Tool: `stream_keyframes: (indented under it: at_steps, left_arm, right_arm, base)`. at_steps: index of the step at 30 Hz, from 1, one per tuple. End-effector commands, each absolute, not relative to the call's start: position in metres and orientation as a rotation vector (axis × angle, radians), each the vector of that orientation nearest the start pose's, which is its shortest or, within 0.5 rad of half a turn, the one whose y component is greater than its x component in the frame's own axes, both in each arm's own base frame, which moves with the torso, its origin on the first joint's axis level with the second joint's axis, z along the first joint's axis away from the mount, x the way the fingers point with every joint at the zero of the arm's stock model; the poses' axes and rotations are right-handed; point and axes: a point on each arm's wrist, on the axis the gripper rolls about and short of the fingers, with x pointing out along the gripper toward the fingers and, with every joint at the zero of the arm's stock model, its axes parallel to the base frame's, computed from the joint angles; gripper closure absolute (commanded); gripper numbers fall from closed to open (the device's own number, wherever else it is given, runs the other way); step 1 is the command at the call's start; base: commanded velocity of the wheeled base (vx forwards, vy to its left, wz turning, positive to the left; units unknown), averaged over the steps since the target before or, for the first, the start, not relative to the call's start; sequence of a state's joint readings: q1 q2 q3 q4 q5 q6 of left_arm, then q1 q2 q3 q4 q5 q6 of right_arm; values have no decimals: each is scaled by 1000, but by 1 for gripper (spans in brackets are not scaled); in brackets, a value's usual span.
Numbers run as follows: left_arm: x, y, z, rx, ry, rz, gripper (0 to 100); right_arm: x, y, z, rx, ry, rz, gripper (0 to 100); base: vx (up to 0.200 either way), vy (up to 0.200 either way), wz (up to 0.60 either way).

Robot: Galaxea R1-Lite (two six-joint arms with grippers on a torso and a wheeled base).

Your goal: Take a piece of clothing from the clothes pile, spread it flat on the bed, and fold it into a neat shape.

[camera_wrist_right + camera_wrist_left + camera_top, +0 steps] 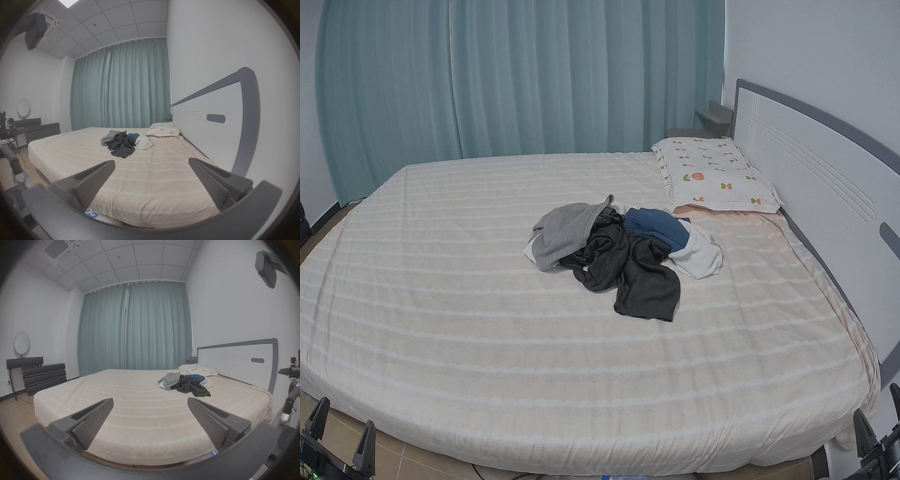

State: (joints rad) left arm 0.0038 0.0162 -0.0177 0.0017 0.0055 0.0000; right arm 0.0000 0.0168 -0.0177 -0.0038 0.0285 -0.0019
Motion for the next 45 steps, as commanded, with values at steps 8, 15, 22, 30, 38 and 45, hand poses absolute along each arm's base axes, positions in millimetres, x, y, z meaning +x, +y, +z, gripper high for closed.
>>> stream_keyframes:
  at_steps: [8,15,22,30,38,45]
  left_arm:
    - [-23,0,76,0,3,11,0]
    - [-23,0,76,0,2,11,0]
    - [-23,0,76,0,3,9,0]
    - [-23,0,76,0,3,11,0]
    - [-23,0,76,0,3,11,0]
    - [-23,0,76,0,3,11,0]
  right_arm:
    - [-34,1,144,16,-153,32,0]
    - [1,1,145,25,97,109,0]
    - [74,7,159,42,332,140,0]
    - [191,37,144,158,550,188,0]
    - [284,73,108,224,671,199,0]
    - [381,122,53,301,718,171,0]
  base:
    - [0,0,0]
    - [0,0,0]
    - [0,0,0]
    - [0,0,0]
    - [0,0,0]
    - [0,0,0]
